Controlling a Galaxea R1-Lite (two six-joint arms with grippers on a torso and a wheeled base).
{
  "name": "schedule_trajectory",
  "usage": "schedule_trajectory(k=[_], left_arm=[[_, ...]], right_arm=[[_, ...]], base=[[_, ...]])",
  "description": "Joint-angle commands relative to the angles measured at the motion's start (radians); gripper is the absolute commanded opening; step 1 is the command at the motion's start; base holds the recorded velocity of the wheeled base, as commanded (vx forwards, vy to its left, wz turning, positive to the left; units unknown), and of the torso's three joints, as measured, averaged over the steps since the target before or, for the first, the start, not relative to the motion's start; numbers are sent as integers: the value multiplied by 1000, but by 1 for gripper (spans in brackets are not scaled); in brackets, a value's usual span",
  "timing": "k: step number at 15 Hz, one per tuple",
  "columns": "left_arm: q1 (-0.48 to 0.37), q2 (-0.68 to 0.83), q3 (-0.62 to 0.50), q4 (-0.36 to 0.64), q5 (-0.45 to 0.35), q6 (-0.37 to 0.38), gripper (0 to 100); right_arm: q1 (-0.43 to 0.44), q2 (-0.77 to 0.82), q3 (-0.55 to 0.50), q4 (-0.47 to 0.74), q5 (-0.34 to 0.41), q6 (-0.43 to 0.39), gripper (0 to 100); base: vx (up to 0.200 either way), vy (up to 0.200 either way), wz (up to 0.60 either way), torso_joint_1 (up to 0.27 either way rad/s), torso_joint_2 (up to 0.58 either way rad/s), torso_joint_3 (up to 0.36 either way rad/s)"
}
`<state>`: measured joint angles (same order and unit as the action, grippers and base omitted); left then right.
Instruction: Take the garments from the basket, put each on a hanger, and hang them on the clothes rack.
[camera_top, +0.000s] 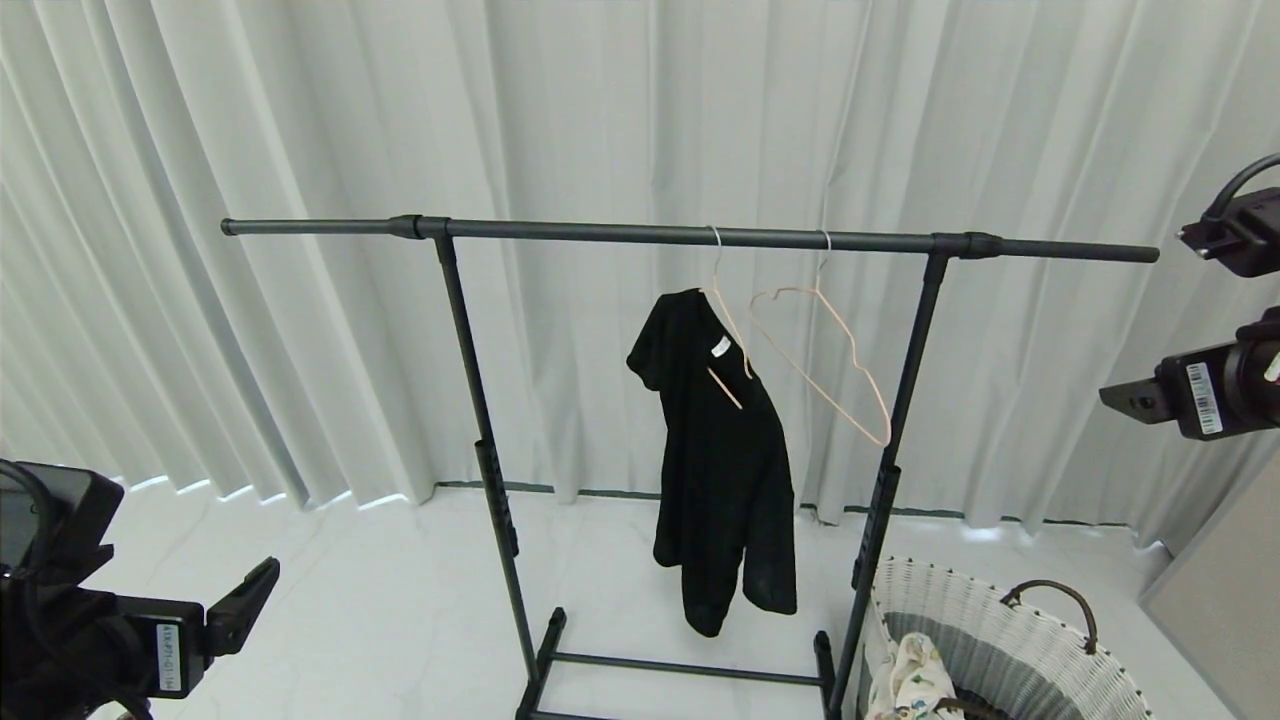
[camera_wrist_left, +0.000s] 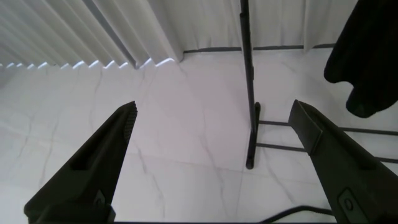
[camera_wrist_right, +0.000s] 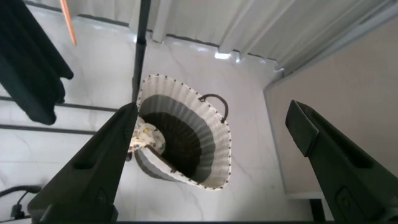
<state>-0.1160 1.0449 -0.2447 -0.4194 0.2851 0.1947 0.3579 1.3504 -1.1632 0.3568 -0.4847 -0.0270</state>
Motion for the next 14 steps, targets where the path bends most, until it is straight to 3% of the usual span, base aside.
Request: schedule_trajectory(k=[1,7,14], left_arm=[[-1,3,1,-1,0,0,100],[-1,1,8,-1,0,-1,100],[-1,1,27,-1,0,2,100]], right_arm=[[1,-4,0,1,0,-1,100],[0,-17,4,4,0,-14,100],[9,-93,180,-75,0,-39,100]], base=[[0,0,0,-188,447,227],[0,0,0,-225,510,281],[0,0,0,-207,498,288]])
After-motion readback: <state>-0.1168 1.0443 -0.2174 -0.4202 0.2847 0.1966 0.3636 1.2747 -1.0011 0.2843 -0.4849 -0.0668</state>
